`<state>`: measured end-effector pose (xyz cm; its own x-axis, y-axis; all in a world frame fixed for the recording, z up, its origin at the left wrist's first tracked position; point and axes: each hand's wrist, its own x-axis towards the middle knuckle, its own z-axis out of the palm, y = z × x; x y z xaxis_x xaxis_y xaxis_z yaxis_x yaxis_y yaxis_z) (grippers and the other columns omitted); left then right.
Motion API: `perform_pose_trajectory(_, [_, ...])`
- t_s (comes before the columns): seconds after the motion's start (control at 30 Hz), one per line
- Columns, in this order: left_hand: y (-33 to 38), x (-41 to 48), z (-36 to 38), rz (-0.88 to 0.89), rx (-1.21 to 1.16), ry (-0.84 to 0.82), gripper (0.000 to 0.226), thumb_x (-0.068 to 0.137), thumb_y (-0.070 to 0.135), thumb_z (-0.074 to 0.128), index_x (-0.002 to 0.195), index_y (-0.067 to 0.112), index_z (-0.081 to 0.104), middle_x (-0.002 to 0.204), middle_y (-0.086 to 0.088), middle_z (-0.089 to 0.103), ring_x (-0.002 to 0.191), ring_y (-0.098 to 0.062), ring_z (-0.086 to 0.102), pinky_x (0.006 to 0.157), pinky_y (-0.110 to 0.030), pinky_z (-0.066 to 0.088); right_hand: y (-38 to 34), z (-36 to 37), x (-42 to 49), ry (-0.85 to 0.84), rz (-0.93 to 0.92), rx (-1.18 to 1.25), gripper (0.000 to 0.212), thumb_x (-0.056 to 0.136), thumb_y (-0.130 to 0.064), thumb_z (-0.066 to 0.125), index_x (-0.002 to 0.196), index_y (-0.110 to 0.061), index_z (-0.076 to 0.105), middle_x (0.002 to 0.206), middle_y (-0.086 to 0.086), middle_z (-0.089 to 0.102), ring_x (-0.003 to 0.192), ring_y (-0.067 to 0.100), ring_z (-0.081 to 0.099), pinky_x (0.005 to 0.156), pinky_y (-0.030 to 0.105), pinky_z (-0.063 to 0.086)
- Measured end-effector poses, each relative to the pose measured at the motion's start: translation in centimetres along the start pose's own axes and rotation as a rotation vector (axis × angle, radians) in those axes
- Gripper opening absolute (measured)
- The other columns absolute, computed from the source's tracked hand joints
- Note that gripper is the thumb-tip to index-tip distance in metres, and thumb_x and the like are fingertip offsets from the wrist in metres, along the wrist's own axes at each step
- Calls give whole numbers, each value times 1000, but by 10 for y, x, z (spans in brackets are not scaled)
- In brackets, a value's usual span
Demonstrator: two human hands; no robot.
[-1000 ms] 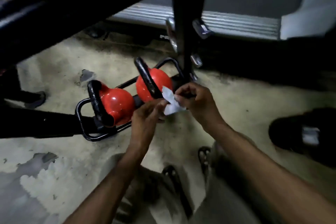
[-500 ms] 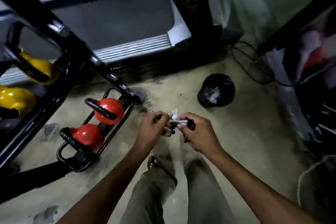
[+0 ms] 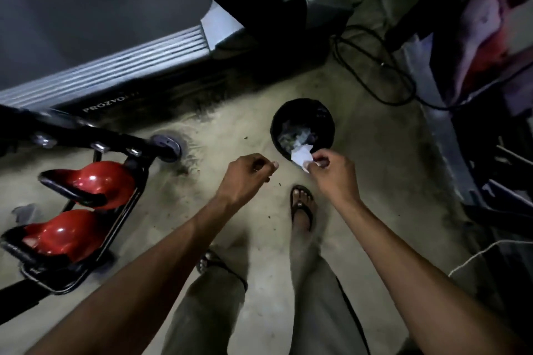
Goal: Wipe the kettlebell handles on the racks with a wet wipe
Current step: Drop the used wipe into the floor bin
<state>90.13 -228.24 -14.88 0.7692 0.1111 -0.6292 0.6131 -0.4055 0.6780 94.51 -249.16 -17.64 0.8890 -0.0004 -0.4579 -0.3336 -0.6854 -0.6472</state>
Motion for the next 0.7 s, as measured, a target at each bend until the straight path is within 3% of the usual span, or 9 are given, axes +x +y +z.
perform_pose_trajectory(0.1, [5,36,25,-45,20,-15,30,92,54,63,92,25,73,86,3,77,81,-8,74,80,-46,61,19,2,52,-46,62,-71,11,85,-27,73,88,-16,70,81,-3,69,81,24,66,66,34,47])
perform_pose_trajectory(0.23, [1,76,47,-67,31,-30,29,95,48,65,92,20,72,88,2,76,81,-8,74,82,-43,61,43,24,112,-68,46,-127,13,88,-20,68,86,-7,71,86,12,74,82,31,69,67,37,54])
perform_pose_trajectory(0.33, [-6,95,52,-77,38,-36,32,94,51,64,94,20,73,89,1,77,83,-11,74,82,-44,61,56,43,143,-106,30,-157,17,91,-17,63,104,-8,70,103,11,75,97,30,70,73,32,51])
perform_pose_trajectory(0.47, [-7,102,50,-97,59,-44,27,94,49,66,91,23,73,88,3,76,83,-11,73,82,-43,61,67,51,158,-164,91,-141,35,94,-20,64,127,-10,63,125,10,70,117,29,65,90,35,52])
perform_pose_trajectory(0.6, [2,101,42,-105,28,-16,33,86,56,63,88,24,73,85,3,76,82,-11,73,79,-38,59,65,50,152,-237,67,-203,33,88,-16,66,121,-11,64,121,8,71,114,28,65,85,34,54])
perform_pose_trajectory(0.7, [9,93,36,-94,43,-6,26,94,46,66,90,21,73,86,3,75,80,-9,71,76,-32,56,52,46,139,-267,27,-207,24,88,-15,65,111,-12,65,112,8,71,104,28,66,83,37,55])
